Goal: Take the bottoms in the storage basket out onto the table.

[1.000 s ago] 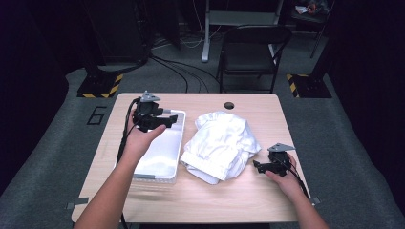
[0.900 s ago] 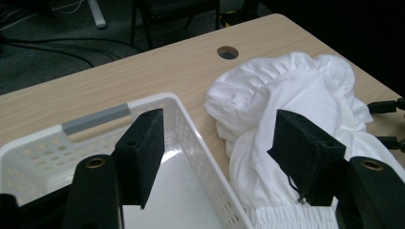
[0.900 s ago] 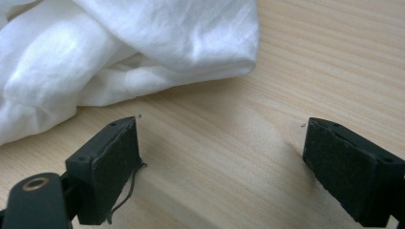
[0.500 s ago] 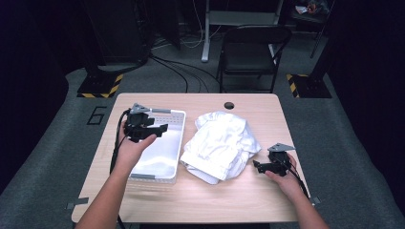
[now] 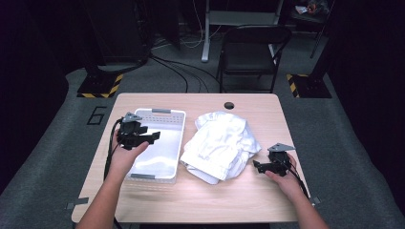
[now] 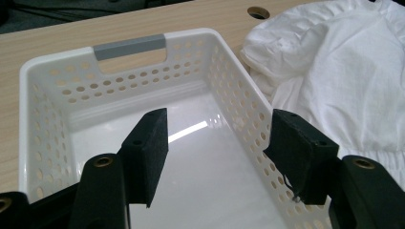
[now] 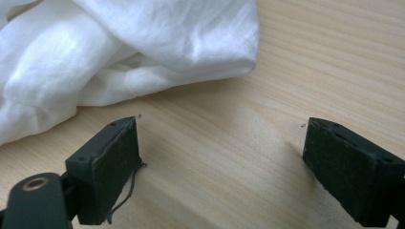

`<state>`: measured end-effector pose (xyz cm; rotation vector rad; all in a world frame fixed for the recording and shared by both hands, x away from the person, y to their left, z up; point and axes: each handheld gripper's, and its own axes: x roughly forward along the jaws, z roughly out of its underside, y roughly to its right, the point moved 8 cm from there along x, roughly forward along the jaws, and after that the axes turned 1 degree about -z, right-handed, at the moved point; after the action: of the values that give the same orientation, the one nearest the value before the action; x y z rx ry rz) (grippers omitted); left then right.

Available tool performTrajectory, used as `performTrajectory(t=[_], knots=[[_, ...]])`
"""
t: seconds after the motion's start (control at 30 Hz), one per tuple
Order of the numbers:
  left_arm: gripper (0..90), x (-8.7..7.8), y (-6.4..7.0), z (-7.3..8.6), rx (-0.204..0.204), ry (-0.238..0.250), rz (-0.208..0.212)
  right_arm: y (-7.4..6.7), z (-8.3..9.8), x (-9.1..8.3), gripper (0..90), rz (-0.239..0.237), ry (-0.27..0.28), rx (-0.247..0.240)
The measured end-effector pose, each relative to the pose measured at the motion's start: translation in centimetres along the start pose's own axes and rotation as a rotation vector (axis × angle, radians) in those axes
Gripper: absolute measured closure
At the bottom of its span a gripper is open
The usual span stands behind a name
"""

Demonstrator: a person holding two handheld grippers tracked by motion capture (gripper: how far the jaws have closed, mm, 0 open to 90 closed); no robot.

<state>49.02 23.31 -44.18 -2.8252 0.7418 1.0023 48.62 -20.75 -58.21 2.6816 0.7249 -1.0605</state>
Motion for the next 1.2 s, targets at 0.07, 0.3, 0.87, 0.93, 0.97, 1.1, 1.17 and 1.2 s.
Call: performTrajectory(t=[0.07, 0.3, 0.87, 0.93, 0.97, 1.1, 1.17, 1.2], knots=[[39.1, 0.1, 0.0, 0.4, -0.001, -0.004, 0.005, 0.0, 0.0, 0.0, 11.6, 0.0, 0.001, -0.003], [39.2, 0.6, -0.2, 1.6, -0.015, -0.002, 0.011, 0.0, 0.0, 0.0, 11.5, 0.0, 0.001, -0.003], [39.2, 0.9, -0.5, 3.5, -0.023, 0.01, 0.014, 0.0, 0.0, 0.0, 11.5, 0.0, 0.002, -0.005], [39.2, 0.8, -0.5, 3.7, -0.021, 0.007, 0.012, 0.0, 0.0, 0.0, 11.5, 0.0, 0.002, -0.005], [39.1, 0.8, -0.6, 3.8, -0.023, 0.007, 0.008, 0.0, 0.0, 0.0, 11.5, 0.0, 0.001, -0.002], [39.0, 0.5, -0.7, 4.0, -0.025, 0.01, -0.001, 0.0, 0.0, 0.0, 11.5, 0.0, 0.001, -0.003], [38.3, 0.4, -0.8, 3.9, -0.028, 0.019, -0.003, 0.0, 0.0, 0.0, 11.5, 0.0, 0.001, -0.003], [37.5, 0.3, -0.8, 3.8, -0.031, 0.021, -0.004, 0.0, 0.0, 0.0, 11.6, 0.0, 0.002, -0.006]])
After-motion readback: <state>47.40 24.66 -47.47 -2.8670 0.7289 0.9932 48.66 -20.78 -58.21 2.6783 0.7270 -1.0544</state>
